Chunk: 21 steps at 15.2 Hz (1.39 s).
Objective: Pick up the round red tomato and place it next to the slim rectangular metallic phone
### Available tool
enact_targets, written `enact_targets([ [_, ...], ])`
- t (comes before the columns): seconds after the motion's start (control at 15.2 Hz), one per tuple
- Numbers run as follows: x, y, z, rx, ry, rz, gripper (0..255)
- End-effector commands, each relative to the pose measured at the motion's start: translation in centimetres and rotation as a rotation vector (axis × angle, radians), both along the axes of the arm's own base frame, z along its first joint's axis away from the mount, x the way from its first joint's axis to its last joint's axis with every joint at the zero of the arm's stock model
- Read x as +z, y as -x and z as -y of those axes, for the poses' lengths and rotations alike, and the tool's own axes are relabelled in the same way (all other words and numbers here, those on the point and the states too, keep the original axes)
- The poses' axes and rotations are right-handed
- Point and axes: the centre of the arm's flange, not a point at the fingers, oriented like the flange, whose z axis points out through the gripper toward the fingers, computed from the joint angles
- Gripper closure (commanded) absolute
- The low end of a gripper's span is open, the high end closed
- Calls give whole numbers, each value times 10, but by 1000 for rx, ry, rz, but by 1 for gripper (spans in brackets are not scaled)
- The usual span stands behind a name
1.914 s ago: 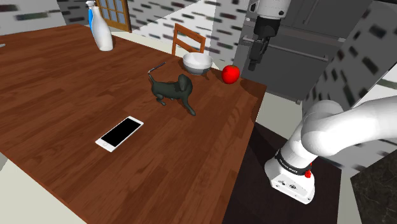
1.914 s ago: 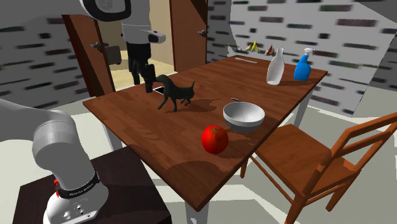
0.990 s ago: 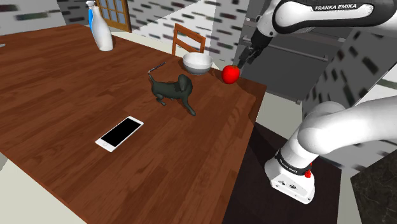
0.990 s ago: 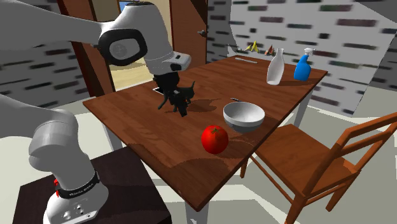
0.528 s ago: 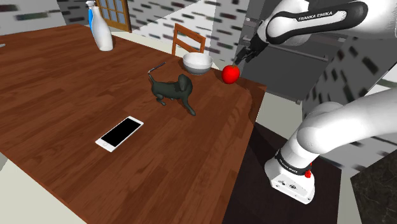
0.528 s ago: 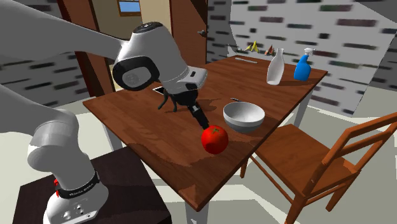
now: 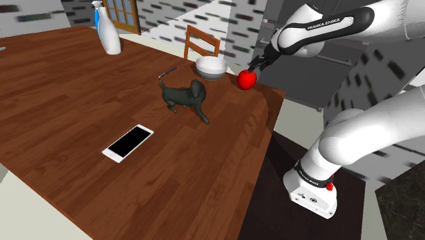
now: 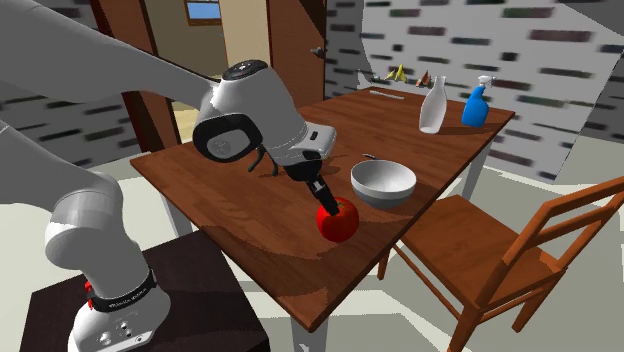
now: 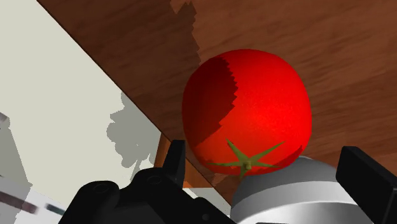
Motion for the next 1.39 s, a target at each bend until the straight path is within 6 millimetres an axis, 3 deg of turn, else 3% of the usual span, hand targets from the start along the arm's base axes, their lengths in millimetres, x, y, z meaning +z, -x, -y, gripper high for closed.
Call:
enact_targets([
  [0.0,-8,-4,0,0,1,0,0],
  [0.46,-8,-4,0,0,1,0,0],
  [0.53,-8,-4,0,0,1,0,255],
  [1.12,-8,-4,0,0,1,0,255],
  [1.32,8,-4,0,0,1,0,255],
])
